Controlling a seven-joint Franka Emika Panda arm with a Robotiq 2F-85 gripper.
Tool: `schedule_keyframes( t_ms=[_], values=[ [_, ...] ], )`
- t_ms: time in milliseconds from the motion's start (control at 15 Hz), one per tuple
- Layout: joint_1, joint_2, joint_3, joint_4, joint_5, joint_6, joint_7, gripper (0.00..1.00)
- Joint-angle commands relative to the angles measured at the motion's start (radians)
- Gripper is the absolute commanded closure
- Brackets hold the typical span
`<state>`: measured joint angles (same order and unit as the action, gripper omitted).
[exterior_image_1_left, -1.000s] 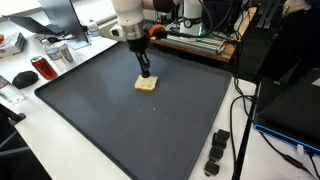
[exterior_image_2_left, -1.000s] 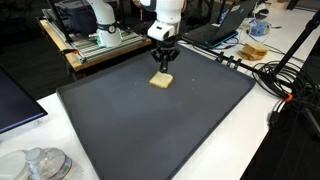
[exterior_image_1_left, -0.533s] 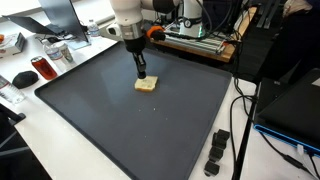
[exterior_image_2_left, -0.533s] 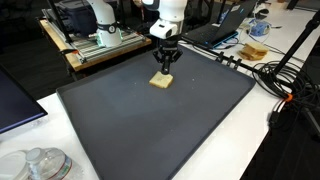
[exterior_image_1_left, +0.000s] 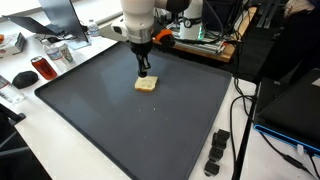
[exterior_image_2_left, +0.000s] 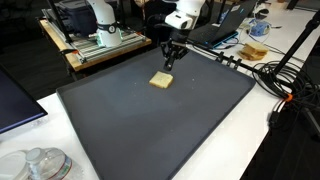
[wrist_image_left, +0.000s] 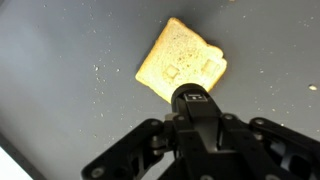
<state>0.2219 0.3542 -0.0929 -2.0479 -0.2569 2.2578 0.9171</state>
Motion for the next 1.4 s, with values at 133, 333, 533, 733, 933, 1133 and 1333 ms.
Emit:
schedule_keyframes(
  t_ms=[133,333,533,733,933,1133,1333],
  values=[
    [0.053,0.075,0.026,0.132,-0.086,-0.169,0.118,0.95],
    [0.075,0.116,0.043,0.203,-0.101,-0.254,0.147,0.95],
    [0.089,0.163,0.056,0.281,-0.109,-0.346,0.147,0.95],
    [0.077,0.223,0.067,0.381,-0.083,-0.441,0.101,0.95],
    [0.042,0.283,0.071,0.487,-0.05,-0.519,0.008,0.95],
    [-0.006,0.327,0.07,0.565,-0.017,-0.552,-0.119,0.95],
    [-0.072,0.348,0.072,0.607,0.037,-0.533,-0.274,0.95]
  ],
)
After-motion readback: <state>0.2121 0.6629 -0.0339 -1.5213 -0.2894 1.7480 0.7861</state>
